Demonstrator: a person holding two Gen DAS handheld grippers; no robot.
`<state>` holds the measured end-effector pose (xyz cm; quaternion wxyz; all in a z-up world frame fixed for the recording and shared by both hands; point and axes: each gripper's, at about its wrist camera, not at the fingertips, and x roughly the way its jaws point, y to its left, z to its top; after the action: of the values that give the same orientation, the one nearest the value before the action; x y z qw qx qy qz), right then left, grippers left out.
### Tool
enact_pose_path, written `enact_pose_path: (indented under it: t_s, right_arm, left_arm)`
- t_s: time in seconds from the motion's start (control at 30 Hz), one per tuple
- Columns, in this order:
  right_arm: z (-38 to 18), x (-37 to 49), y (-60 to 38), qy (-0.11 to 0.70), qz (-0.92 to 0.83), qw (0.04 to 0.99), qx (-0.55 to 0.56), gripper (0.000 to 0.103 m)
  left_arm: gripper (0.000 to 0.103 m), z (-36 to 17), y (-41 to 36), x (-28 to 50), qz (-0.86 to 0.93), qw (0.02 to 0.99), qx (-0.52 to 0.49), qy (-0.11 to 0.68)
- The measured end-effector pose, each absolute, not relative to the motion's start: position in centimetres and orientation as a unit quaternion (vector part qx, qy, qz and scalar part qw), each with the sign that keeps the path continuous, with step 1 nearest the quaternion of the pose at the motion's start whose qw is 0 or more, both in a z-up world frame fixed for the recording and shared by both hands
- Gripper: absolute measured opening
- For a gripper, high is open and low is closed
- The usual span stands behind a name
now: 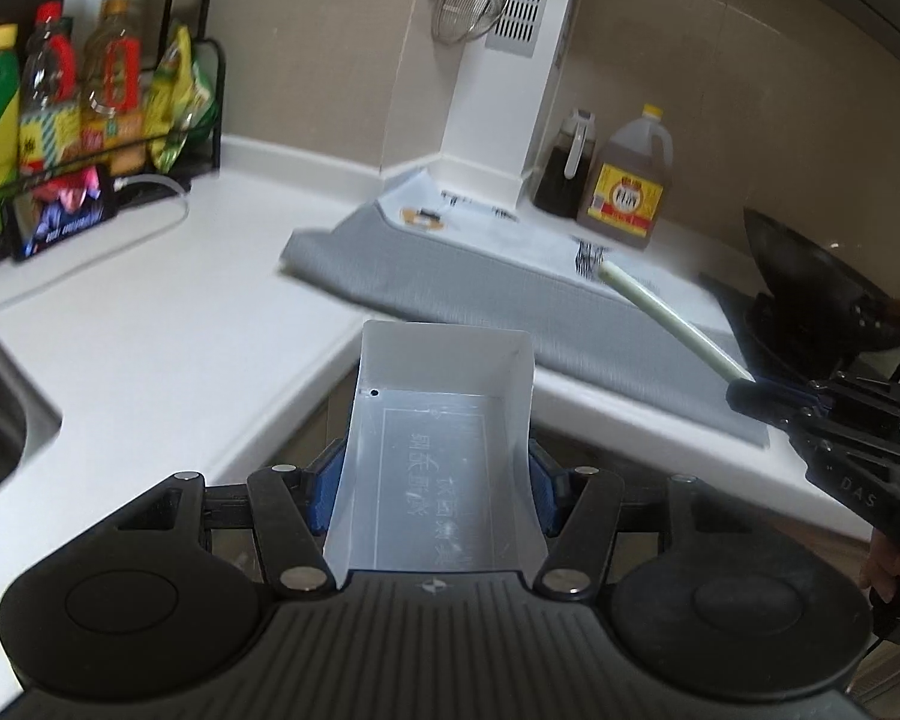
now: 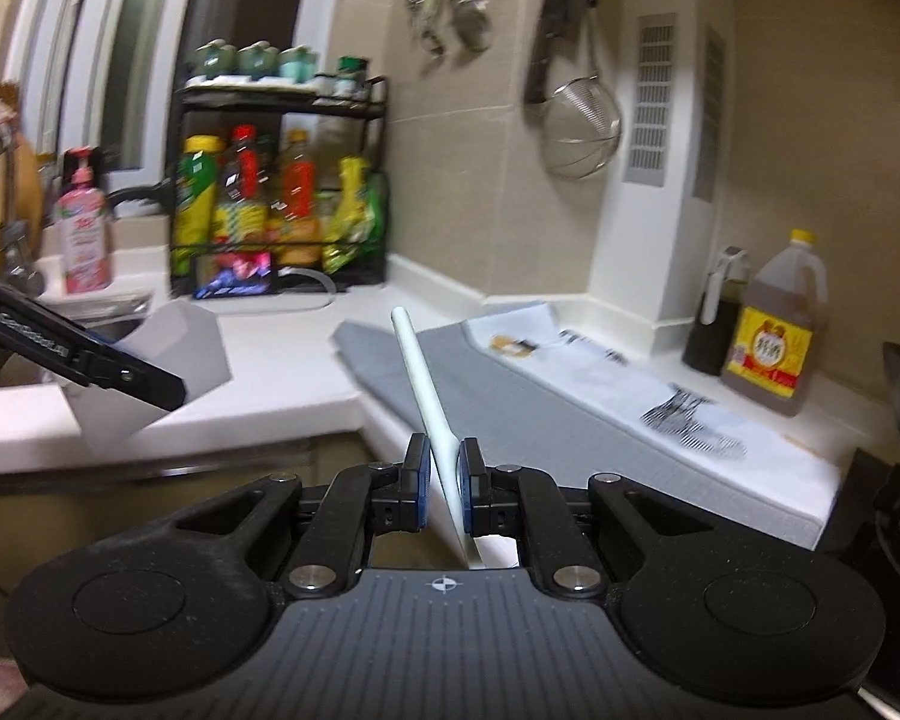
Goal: Collect trash
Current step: 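Carry the container and toothbrush off the mat down toward the bin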
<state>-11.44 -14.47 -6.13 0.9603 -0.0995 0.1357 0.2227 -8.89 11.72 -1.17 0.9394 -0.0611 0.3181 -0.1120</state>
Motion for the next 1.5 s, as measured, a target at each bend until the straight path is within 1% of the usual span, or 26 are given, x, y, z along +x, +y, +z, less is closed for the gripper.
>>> enact_pose_path:
  t_s: [0.2,0.4,0.6,0.9,1.5]
  right_arm:
    - [-8.6,-13.2,-12.8,0.174,0.247,0.947,-0.111,0.011]
    - [-12.0,-13.3,-11.6,0.228,0.257,0.932,-0.112,0.011]
    - [-14.4,-13.2,-10.9,0.261,0.262,0.921,-0.121,0.011]
    - [-15.1,-12.8,-10.5,0.276,0.264,0.916,-0.124,0.011]
    - [-15.5,-12.2,-10.5,0.287,0.261,0.914,-0.121,0.011]
  left_arm:
    - [0.065,-3.8,12.2,-10.7,-0.096,0.932,-0.076,0.342]
    - [0.065,-6.4,12.7,-11.7,-0.072,0.926,-0.082,0.361]
    - [0.065,-9.1,12.6,-12.2,-0.058,0.917,-0.078,0.387]
    - [0.065,-11.7,12.4,-12.4,-0.06,0.902,-0.085,0.419]
    - [0.065,-12.2,11.6,-11.9,-0.069,0.9,-0.08,0.423]
